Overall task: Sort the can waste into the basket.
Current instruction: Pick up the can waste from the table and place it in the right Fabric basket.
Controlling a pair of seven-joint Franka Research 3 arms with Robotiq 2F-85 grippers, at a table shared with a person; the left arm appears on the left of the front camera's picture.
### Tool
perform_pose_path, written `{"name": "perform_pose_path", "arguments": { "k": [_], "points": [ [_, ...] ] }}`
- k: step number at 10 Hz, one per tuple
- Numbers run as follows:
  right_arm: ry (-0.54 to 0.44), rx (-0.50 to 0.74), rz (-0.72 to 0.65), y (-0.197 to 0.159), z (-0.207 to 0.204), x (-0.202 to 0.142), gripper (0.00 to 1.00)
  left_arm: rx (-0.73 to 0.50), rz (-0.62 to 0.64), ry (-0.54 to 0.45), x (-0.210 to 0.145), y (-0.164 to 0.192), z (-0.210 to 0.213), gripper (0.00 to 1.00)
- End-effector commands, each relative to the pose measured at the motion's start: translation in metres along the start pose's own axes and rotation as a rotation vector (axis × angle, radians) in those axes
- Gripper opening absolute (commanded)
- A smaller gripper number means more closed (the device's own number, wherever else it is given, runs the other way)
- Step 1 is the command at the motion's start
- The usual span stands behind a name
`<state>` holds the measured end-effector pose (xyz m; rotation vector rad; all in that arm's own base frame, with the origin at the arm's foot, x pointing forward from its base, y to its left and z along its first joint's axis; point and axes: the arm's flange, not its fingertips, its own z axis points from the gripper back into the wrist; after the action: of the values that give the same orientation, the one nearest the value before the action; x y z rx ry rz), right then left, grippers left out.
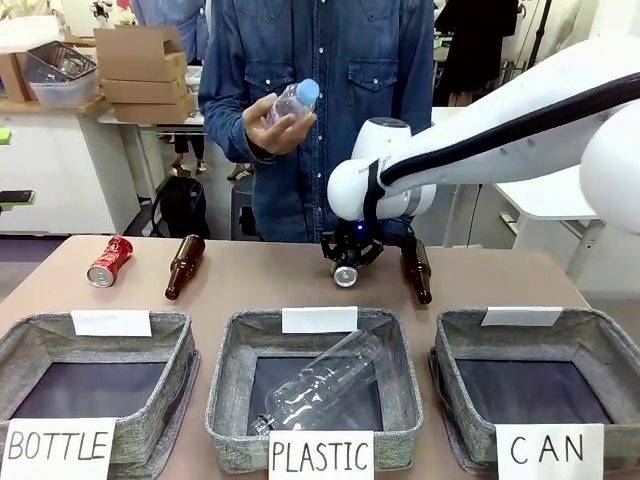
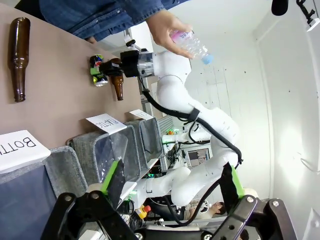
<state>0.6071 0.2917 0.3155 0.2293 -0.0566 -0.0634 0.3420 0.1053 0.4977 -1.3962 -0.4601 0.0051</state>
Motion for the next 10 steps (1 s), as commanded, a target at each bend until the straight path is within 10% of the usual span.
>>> {"name": "perform_pose_path", "arguments": {
  "k": [1, 6, 8, 10],
  "points": [
    [0.212, 0.165, 0.105, -0.071, 0.07, -0.032, 0.0, -0.017, -0.019, 0.0, 0.001, -0.001, 0.0, 1.0],
    [0.069, 0.585, 0.062, -0.228, 0.206, -0.158, 0.0, -0.017, -0.019, 0.0, 0.001, -0.001, 0.0, 1.0],
    [-0.035, 0.585, 0.094, -0.234, 0.202, -0.192, 0.0, -0.017, -0.019, 0.0, 0.001, -0.001, 0.0, 1.0],
    [0.066, 0.597, 0.069, -0.242, 0.223, -0.166, 0.0, -0.017, -0.019, 0.0, 0.001, -0.001, 0.0, 1.0]
  ]
}}
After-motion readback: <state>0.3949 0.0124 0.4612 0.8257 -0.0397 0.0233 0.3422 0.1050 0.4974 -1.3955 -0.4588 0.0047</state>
